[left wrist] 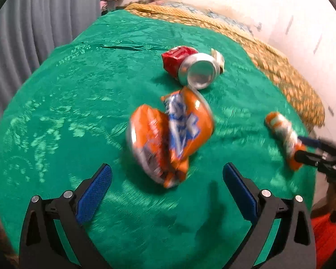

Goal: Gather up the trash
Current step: 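Hold the orange can in the left tool while the right tool grasps the orange-white wrapper, then carry the orange can and wrapper over the blue wastebasket and open both tools, then return both tools to the cloth and grasp the red crushed can with the left tool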

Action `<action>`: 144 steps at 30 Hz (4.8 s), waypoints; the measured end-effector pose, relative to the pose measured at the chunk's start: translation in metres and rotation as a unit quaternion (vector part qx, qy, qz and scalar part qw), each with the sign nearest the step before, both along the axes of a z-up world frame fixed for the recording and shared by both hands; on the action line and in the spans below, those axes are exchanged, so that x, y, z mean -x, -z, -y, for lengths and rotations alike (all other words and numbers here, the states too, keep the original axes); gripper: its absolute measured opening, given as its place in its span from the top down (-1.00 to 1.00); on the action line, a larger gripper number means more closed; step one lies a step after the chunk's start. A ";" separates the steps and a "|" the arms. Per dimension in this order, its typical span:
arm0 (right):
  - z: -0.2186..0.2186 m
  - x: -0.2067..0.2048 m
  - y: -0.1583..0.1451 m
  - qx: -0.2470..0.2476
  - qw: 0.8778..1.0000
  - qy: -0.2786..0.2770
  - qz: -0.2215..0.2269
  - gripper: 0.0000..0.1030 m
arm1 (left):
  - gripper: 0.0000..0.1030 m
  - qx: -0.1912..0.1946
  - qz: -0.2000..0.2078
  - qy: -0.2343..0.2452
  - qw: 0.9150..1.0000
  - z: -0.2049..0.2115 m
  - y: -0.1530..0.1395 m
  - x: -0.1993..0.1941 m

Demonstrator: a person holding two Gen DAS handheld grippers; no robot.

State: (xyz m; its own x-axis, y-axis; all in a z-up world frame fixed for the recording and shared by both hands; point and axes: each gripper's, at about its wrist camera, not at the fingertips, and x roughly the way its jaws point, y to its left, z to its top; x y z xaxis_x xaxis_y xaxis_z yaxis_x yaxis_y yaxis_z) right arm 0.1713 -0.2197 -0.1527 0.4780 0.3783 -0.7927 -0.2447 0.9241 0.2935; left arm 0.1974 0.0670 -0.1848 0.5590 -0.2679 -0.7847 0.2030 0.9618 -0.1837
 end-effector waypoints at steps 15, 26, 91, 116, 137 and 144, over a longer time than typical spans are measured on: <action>-0.025 0.010 -0.012 0.019 0.999 0.017 0.037 0.17 | -0.27 0.039 -0.002 -0.049 0.998 0.000 -0.007 -0.021; -0.007 0.033 -0.019 0.033 0.997 0.012 0.068 0.17 | 0.02 0.018 0.050 0.009 0.999 0.036 -0.028 0.021; 0.377 0.164 0.066 -0.026 0.930 0.367 -0.015 -0.60 | -0.71 0.027 -0.055 0.323 0.944 0.470 0.077 0.093; 0.100 0.086 -0.016 0.063 0.986 0.099 0.122 -0.75 | -0.89 -0.050 0.039 0.089 0.994 0.128 -0.029 0.043; -0.080 0.017 0.027 0.086 0.992 -0.067 0.064 -0.77 | -0.89 -0.082 0.049 0.186 0.978 0.036 -0.002 -0.138; -0.081 0.016 0.027 0.092 0.991 -0.065 0.065 -0.77 | -0.89 -0.040 0.060 0.256 0.964 0.060 -0.005 -0.176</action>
State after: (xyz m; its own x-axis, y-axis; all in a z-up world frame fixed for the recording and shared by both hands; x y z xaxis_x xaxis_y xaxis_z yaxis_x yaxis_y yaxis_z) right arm 0.1551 -0.1386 -0.1797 0.5383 0.2975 -0.7885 -0.3892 0.9176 0.0805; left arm 0.3737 0.0074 -0.1798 0.4575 -0.4739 -0.7524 0.6707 0.7395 -0.0579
